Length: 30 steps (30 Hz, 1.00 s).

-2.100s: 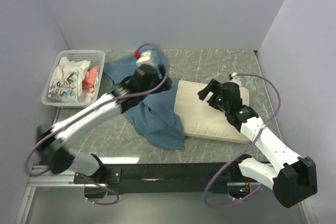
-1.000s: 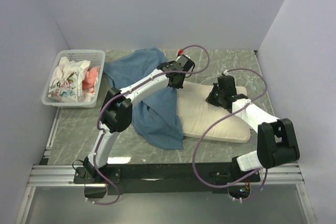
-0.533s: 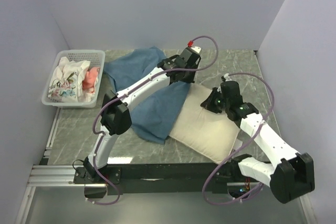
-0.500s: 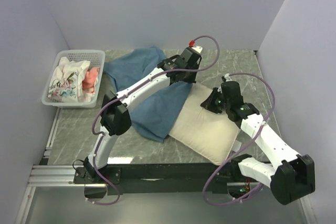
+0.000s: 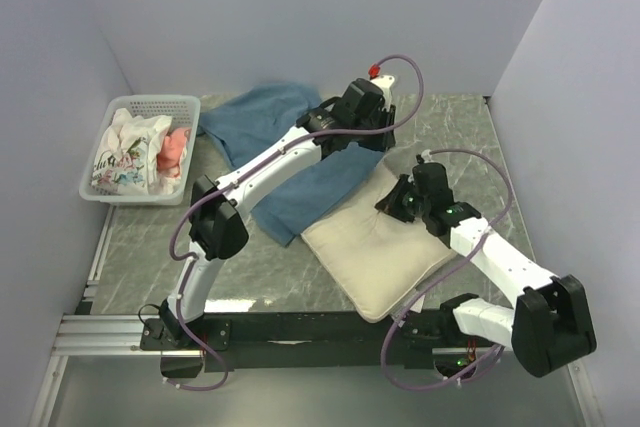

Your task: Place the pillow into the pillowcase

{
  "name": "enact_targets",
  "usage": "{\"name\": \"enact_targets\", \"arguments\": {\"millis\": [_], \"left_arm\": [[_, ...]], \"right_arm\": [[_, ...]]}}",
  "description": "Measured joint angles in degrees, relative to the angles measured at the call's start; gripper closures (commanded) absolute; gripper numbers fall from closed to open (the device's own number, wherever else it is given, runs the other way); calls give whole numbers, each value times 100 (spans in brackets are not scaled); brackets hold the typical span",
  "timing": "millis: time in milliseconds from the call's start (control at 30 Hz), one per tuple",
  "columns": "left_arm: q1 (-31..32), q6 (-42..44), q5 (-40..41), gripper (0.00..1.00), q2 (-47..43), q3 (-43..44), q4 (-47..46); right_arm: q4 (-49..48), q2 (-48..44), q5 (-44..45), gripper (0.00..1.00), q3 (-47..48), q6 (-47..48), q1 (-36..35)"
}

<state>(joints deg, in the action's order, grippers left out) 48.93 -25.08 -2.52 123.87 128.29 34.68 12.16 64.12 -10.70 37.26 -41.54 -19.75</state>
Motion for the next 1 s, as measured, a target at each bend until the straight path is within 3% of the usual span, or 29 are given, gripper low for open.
{"name": "enact_targets", "arguments": {"millis": [33, 100, 133, 333, 433, 500, 633, 800, 1000], "left_arm": [[0, 20, -11, 31, 0, -55, -15], [15, 22, -17, 23, -15, -240, -92], [17, 28, -4, 19, -26, -348, -109], [13, -81, 575, 14, -243, -1014, 11], [-4, -214, 1252, 14, -748, -1661, 107], [-17, -299, 1659, 14, -1213, -2199, 149], [-55, -531, 2162, 7, -2177, -3414, 20], [-81, -1058, 2288, 1, -3998, -5687, -398], [-343, -1989, 2332, 1, -6046, -7552, -927]], "right_arm": [[-74, 94, 17, 86, 0, 4, 0], [-129, 219, 61, 74, 0, 24, 0], [-103, 234, 63, 61, 0, 52, 0], [125, -243, 291, 20, 136, 210, -26], [402, -885, 568, 7, 136, 245, -26], [601, -1456, 754, 1, 76, 173, -26], [1062, -2275, 815, 0, -37, 66, -35], [1353, -2691, 658, 0, -332, 352, -236], [1475, -1805, 1392, 0, -50, 656, -1967]]}}
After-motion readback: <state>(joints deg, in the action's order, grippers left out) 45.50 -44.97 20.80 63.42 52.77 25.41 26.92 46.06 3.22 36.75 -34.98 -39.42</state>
